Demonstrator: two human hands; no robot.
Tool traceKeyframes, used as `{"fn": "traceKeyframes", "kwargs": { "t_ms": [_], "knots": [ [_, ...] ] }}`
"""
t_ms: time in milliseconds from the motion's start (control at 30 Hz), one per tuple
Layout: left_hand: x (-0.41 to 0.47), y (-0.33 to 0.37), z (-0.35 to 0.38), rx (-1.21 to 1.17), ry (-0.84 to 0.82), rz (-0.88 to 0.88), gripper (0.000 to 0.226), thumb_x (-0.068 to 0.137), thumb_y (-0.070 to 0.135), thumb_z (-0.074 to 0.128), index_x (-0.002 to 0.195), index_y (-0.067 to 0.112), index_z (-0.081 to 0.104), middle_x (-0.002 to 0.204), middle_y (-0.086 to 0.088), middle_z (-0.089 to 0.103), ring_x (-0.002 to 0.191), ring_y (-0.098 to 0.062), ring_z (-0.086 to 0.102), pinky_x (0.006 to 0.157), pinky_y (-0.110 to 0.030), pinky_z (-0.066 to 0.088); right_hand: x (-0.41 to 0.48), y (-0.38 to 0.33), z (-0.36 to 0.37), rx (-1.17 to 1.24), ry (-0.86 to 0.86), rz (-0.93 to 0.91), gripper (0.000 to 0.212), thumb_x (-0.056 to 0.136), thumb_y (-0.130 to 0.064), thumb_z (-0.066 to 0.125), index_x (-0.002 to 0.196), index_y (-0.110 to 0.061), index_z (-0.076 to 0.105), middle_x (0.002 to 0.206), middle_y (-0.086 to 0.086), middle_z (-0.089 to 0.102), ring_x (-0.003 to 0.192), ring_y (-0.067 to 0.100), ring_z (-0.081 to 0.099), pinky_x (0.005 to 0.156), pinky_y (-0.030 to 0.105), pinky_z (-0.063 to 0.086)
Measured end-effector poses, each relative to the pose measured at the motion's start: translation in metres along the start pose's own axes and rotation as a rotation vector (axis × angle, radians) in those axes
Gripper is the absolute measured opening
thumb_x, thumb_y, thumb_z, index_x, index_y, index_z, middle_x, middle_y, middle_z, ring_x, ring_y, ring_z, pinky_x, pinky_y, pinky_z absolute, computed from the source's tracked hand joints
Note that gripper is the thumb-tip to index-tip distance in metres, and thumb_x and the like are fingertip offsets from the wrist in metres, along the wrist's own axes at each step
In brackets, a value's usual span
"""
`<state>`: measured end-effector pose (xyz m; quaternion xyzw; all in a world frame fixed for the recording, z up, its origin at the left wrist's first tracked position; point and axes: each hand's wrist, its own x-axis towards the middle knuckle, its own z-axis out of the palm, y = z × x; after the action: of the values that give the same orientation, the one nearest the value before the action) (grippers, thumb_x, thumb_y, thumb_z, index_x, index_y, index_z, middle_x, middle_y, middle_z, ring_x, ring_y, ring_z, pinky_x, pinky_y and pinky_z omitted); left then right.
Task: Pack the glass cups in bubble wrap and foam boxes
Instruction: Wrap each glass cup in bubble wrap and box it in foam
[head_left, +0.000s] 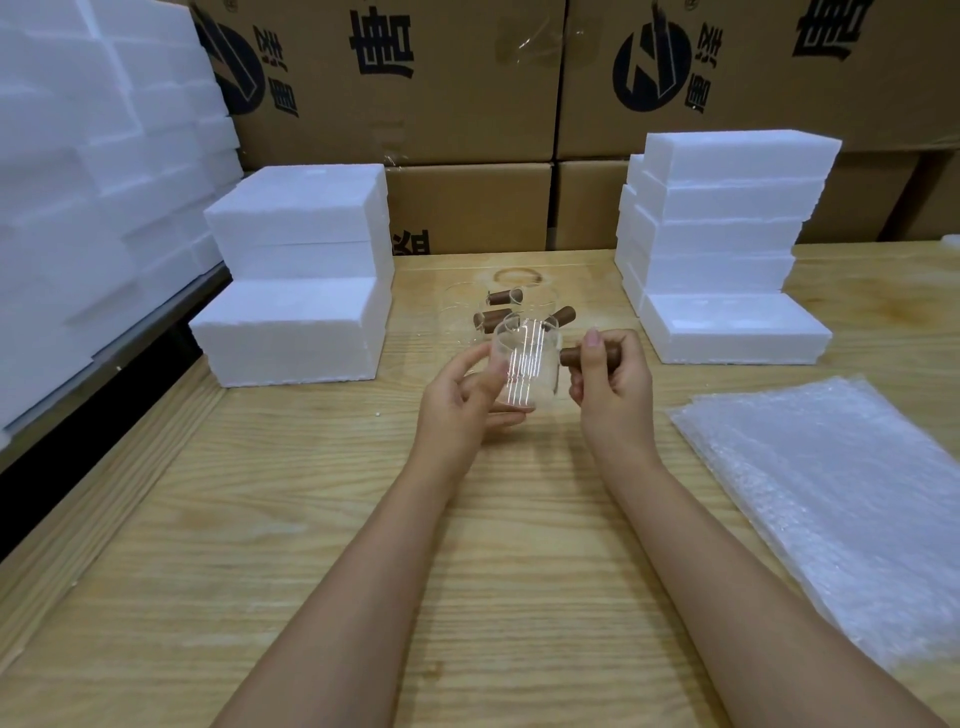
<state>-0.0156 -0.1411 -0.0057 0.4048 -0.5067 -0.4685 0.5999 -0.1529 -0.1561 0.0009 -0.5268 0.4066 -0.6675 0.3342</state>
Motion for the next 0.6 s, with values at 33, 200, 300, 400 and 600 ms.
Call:
{"fn": "traceKeyframes", "kwargs": {
  "t_ms": [33,200,300,400,600],
  "knots": [
    [0.0,0.001,0.001,-0.036,0.001,-0.019,0.069,0.075,0.046,0.069,0.132,0.01,0.051,0.085,0.007,0.076,0.076,-0.022,0.074,0.066,-0.026,0.059,0.0,0.001,0.0,0.001,-0.005,-0.004,0.018,0.1,-0.022,0.046,0.083,-0.024,0.047,0.079,0.001,0.059,0.064,0.001,0.052,0.069,0.033,0.041],
    [-0.001,0.002,0.001,-0.122,-0.009,-0.02,0.055,0.069,0.038,0.069,0.119,0.019,0.055,0.091,0.0,0.076,0.079,-0.023,0.073,0.071,-0.028,0.059,-0.003,0.0,0.003,0.137,0.068,0.081,0.021,0.091,-0.034,0.059,0.095,-0.015,0.05,0.071,-0.007,0.063,0.058,0.006,0.052,0.054,0.022,0.044],
    [0.0,0.002,0.0,-0.159,-0.006,-0.022,0.053,0.071,0.035,0.068,0.119,0.02,0.053,0.094,0.001,0.076,0.081,-0.022,0.073,0.074,-0.028,0.059,-0.006,0.0,0.009,0.208,0.016,0.239,0.049,0.07,-0.056,0.061,0.092,-0.013,0.051,0.074,-0.003,0.06,0.06,0.009,0.054,0.051,0.021,0.045],
    [0.0,0.002,-0.001,-0.155,-0.02,-0.01,0.049,0.072,0.032,0.068,0.118,0.023,0.053,0.094,0.001,0.076,0.085,-0.02,0.073,0.075,-0.026,0.058,-0.013,0.001,0.017,0.148,-0.083,0.249,0.048,0.062,-0.053,0.067,0.092,-0.018,0.052,0.089,0.0,0.056,0.069,0.013,0.058,0.063,0.029,0.051],
    [0.001,-0.002,-0.002,-0.134,-0.017,0.031,0.051,0.076,0.029,0.069,0.123,0.025,0.051,0.113,-0.001,0.072,0.105,-0.02,0.068,0.079,-0.023,0.055,-0.014,0.002,0.017,0.254,-0.12,0.251,0.05,0.065,-0.034,0.072,0.103,-0.011,0.051,0.098,0.009,0.055,0.08,0.021,0.063,0.076,0.035,0.056]
  ]
}}
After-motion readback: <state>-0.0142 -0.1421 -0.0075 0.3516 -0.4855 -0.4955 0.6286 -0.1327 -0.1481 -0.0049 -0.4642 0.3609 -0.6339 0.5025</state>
